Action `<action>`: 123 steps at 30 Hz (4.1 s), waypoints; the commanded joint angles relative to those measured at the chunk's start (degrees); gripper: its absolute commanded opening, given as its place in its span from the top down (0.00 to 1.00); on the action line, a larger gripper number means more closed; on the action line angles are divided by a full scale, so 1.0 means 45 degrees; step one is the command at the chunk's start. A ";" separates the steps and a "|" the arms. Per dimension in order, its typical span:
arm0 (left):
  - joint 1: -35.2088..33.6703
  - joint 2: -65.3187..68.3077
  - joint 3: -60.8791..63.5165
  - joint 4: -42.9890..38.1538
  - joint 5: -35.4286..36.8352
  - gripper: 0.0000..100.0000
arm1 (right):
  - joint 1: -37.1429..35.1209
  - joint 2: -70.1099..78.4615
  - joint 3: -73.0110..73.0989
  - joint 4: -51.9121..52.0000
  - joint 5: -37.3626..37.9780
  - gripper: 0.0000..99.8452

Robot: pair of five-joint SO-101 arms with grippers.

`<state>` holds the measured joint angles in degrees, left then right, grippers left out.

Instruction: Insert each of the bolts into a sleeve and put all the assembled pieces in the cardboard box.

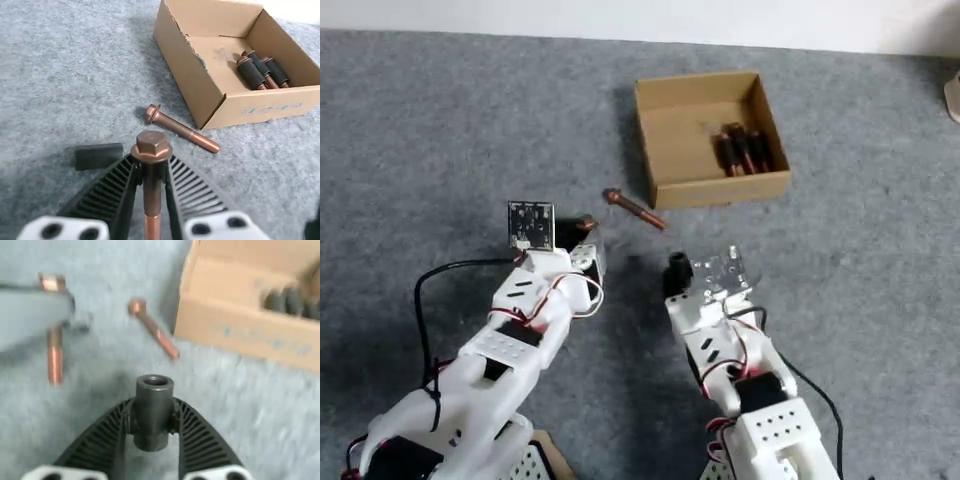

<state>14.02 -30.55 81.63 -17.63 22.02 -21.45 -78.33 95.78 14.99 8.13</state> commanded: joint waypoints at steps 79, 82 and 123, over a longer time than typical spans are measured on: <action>0.3741 -0.4132 -0.2667 0.1524 0.0625 1.00 | -0.0147 -0.4698 0.1495 0.2745 0.0606 1.00; 0.3741 -0.4054 -0.2764 0.1465 0.0684 1.00 | -0.0166 -0.4698 0.1495 0.2745 0.0606 1.00; 0.4503 -0.4054 -0.3409 0.4103 0.0762 1.00 | -0.0147 -0.4698 0.1534 0.2764 0.0645 1.00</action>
<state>33.45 -48.13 69.85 -1.54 26.68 -21.80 -98.29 96.04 27.56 10.33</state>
